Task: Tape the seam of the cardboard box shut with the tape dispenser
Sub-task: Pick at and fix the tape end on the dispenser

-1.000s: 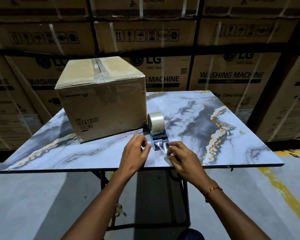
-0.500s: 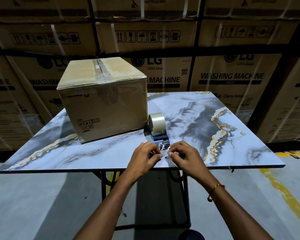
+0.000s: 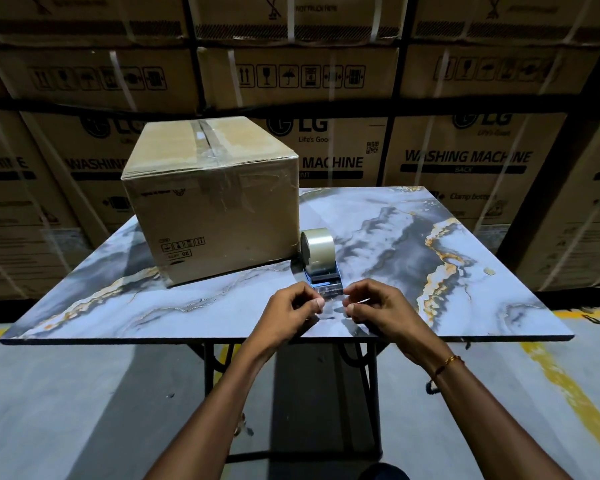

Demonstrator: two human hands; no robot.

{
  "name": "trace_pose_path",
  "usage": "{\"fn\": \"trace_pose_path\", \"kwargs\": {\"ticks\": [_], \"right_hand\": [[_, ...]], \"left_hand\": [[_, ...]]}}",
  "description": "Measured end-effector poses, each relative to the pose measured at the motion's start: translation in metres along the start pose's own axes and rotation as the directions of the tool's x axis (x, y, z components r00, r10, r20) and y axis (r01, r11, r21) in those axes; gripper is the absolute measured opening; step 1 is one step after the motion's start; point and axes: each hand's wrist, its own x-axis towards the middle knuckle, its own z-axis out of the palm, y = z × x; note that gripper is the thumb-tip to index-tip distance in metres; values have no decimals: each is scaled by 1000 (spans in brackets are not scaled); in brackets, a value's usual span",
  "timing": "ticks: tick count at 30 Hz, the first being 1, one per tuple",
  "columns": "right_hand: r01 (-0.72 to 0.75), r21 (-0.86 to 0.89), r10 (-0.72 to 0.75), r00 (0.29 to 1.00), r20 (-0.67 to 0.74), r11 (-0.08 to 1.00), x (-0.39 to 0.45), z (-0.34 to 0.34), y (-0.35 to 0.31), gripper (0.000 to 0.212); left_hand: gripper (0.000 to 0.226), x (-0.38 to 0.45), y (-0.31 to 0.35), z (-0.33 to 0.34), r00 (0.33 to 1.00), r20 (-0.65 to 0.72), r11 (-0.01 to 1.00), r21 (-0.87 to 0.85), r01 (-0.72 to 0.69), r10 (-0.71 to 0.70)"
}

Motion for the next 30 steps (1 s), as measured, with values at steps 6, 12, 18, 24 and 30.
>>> {"fn": "trace_pose_path", "kwargs": {"ticks": [6, 12, 18, 24, 30], "right_hand": [[0, 128, 4, 1000, -31, 992, 3, 1, 1, 11], [-37, 86, 39, 999, -18, 996, 7, 3, 1, 11], [-53, 92, 54, 999, -1, 994, 10, 5, -2, 14], [-74, 45, 73, 997, 14, 996, 9, 2, -1, 16], [-86, 48, 86, 996, -6, 995, 8, 4, -6, 11]], "left_hand": [[14, 1, 3, 0, 1000, -8, 1000, -17, 25, -25], [10, -8, 9, 2, 996, -24, 995, -54, 81, -83], [20, -23, 6, -2, 988, -126, 970, -235, 63, -94], [12, -23, 8, 15, 964, -264, 1000, 26, 15, -7], [13, -10, 15, 32, 939, -247, 960, -209, 188, -238]]}}
